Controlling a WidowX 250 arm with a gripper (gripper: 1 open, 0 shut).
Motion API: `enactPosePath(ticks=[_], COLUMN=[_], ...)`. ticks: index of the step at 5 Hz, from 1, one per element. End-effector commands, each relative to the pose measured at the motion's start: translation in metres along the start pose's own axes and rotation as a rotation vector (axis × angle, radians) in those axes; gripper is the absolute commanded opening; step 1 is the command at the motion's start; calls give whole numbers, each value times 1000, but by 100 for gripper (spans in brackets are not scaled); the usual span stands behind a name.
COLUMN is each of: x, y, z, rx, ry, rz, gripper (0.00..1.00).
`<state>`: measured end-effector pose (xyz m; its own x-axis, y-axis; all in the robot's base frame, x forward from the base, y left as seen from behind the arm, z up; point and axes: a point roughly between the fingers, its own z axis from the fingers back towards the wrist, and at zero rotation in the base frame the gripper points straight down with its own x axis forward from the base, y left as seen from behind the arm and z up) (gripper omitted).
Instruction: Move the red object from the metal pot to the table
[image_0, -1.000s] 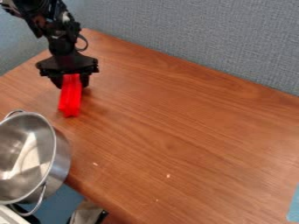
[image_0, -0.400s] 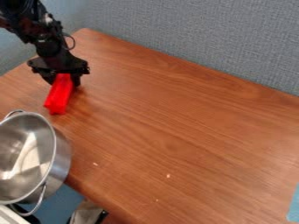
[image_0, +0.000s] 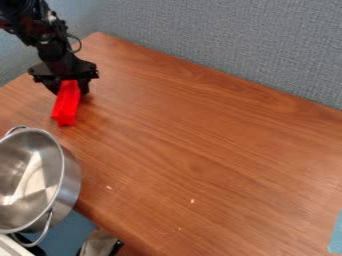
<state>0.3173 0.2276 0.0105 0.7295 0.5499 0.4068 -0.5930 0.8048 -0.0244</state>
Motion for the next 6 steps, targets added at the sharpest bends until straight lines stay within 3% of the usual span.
enactPosePath(ticks=[1,2,3,4,6], x=[3,20,18,14,-19], y=[1,-10,-25,-40,-94], z=[-3,6,23,33,53], rx=[-34,-80,-112,-136,-162], ry=[64,70,89,99,189], rz=[-36,-118,-167,-210,-288], gripper=[0,0,100,0,0])
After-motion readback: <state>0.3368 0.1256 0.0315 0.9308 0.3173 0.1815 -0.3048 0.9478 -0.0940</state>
